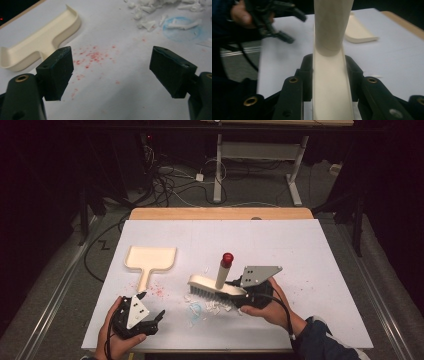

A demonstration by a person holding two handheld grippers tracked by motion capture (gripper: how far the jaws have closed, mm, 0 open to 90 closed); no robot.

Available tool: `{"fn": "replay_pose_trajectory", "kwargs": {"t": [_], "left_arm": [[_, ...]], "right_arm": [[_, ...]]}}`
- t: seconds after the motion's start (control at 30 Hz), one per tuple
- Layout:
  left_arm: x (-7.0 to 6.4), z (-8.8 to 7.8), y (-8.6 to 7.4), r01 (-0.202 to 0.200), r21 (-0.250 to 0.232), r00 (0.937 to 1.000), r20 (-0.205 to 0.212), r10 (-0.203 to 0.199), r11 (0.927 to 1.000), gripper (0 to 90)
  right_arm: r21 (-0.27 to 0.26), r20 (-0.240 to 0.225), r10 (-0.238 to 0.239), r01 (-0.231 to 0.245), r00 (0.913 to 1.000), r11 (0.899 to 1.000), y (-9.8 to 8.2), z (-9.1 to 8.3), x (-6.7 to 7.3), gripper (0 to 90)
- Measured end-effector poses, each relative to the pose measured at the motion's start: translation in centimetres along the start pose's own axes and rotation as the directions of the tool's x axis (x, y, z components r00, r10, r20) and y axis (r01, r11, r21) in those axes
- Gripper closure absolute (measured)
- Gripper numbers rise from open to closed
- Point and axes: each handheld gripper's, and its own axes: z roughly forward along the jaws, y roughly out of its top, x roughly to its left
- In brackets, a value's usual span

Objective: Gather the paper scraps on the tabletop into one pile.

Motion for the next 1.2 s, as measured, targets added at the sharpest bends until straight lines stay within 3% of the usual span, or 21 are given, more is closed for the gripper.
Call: {"fn": "replay_pose_trajectory", "kwargs": {"t": [0.03,0.13,0.2,0.3,0.4,0.53,0.67,0.83,0.93,1.03,1.2], "left_arm": [[0.2,-0.2,0.0,0.01,-0.009,0.9999,-0.01,-0.01,0.9999,18.1],[0.6,-0.6,-0.2,0.016,-0.017,0.9982,-0.057,-0.017,0.9997,18.1],[0.6,-1.1,-0.1,0.015,-0.034,0.9913,-0.13,-0.02,0.9993,18.3],[0.7,-2.0,0.1,0.031,-0.092,0.9849,-0.167,-0.046,0.9953,18.8],[1.0,-1.8,-0.2,0.05,-0.079,0.9845,-0.164,-0.062,0.9957,18.8],[0.9,-1.4,-0.3,0.051,-0.058,0.9879,-0.144,-0.059,0.997,18.8],[0.3,-1.0,-0.1,0.026,-0.041,0.9923,-0.12,-0.031,0.9988,18.8],[-0.7,-0.2,0.3,-0.009,-0.02,0.9952,-0.097,0.007,0.9998,18.8],[-1.4,0.1,0.7,-0.041,-0.012,0.9961,-0.078,0.04,0.9991,18.8],[-1.7,0.3,0.8,-0.065,-0.011,0.9958,-0.065,0.065,0.9978,18.5],[-1.7,0.5,0.7,-0.069,-0.001,0.9965,-0.048,0.069,0.9976,18.4]], "right_arm": [[0.002,-0.047,0.014,-0.014,0.9988,1.0,0.0,0.5,1.2,68.1],[0.012,-0.083,0.016,-0.015,0.9964,1.0,0.0,1.2,2.4,68.1],[0.027,-0.132,0.02,-0.016,0.9911,1.0,0.0,2.1,3.6,68.1],[0.075,-0.155,0.019,-0.008,0.9877,0.997,-0.5,3.9,4.8,68.2],[0.115,-0.165,0.04,-0.021,0.9855,0.993,-1.3,5.4,5.3,68.2],[0.132,-0.113,0.013,0.002,0.9935,0.991,-1.1,5.3,5.0,68.1],[0.156,-0.049,0.041,-0.033,0.998,0.987,-1.3,4.7,3.6,68.2],[0.193,0.038,0.04,-0.047,0.9985,0.98,-1.3,3.2,1.1,68.1],[0.189,0.069,0.047,-0.059,0.9965,0.98,-1.4,2.2,0.2,68.1],[0.164,0.05,0.05,-0.058,0.9975,0.985,-1.3,1.1,-0.2,68.1],[0.107,0.057,0.033,-0.039,0.9978,0.993,-0.9,-1.9,-0.2,68.0]]}}
